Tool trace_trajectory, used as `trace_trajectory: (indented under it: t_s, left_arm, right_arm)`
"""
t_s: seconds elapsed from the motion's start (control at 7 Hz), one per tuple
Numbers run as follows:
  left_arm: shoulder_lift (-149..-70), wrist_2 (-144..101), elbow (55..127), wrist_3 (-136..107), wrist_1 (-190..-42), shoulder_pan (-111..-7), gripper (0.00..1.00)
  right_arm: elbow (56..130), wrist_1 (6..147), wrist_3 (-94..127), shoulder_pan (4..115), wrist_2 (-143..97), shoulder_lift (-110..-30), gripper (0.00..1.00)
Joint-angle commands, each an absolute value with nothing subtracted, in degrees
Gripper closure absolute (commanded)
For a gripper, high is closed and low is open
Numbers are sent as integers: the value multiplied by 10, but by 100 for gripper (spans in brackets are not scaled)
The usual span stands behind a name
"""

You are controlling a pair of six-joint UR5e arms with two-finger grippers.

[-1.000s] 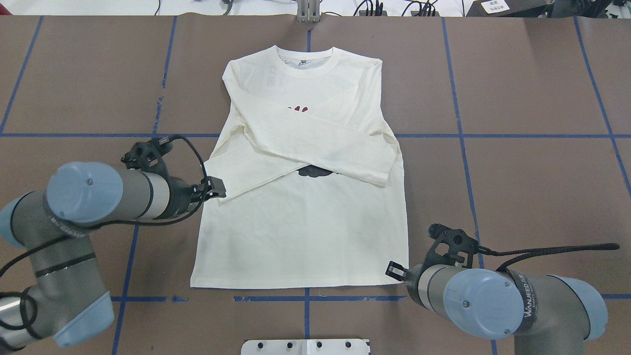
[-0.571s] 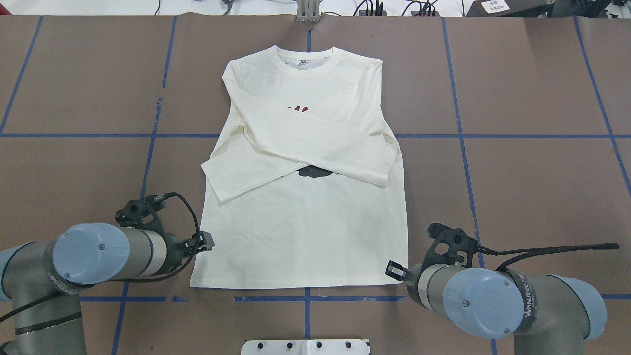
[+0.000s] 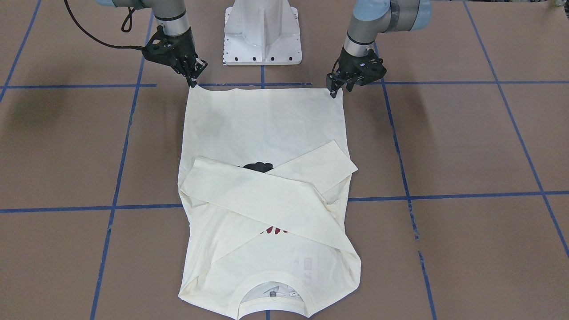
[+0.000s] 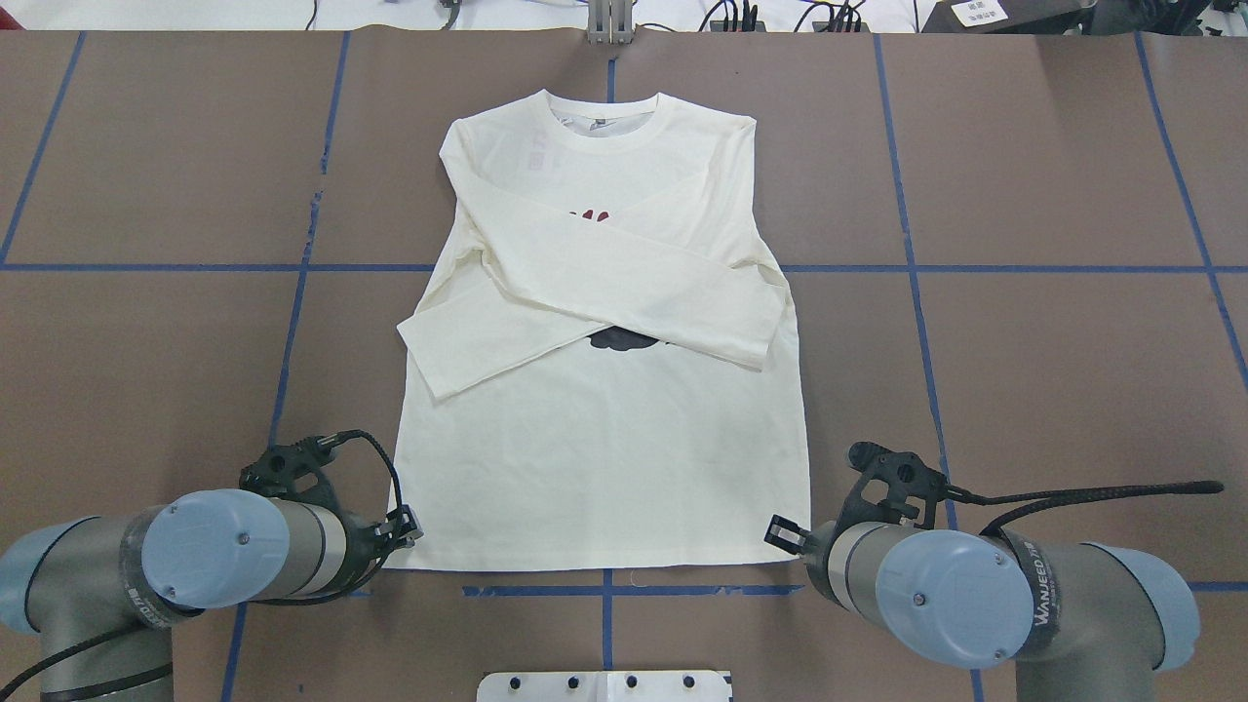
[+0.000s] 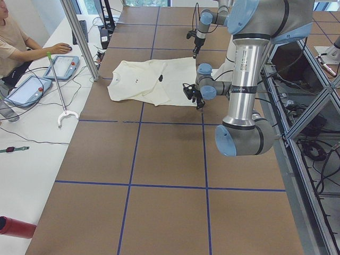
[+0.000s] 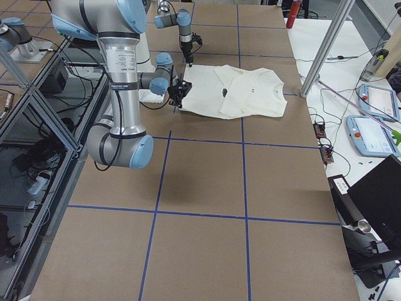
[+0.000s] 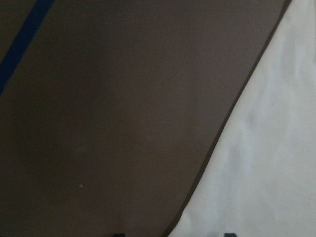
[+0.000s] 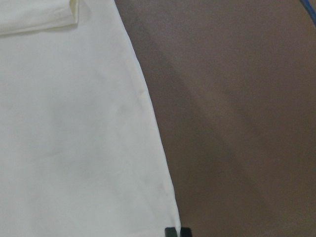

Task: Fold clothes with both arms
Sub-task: 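Grasp the hem corners nearest the robot with both grippers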

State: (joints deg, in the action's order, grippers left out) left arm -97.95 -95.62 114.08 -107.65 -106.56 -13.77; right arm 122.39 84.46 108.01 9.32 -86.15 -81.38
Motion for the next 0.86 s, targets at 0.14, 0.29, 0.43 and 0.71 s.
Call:
trace_trajectory:
  t_s: [0.14,0.29,0.43,0.71]
  left_arm:
    - [-980,-961,1141,-1095,-1064,-136,100]
    - [-983,-962,1142,-1095,-1064,-136,100]
    - [-989,-963,1154,-1095,-1063,-137,100]
    - [-989,-989,1252,-1115,-963,-119,100]
  right_arm:
    - [1224,845,1081,93,-860,-815,100]
    - [1224,845,1082,92,-857,-816,100]
    - [1226,845,1083,92,-856,-816,100]
    - [1270,845,1085,89,-860,-845,100]
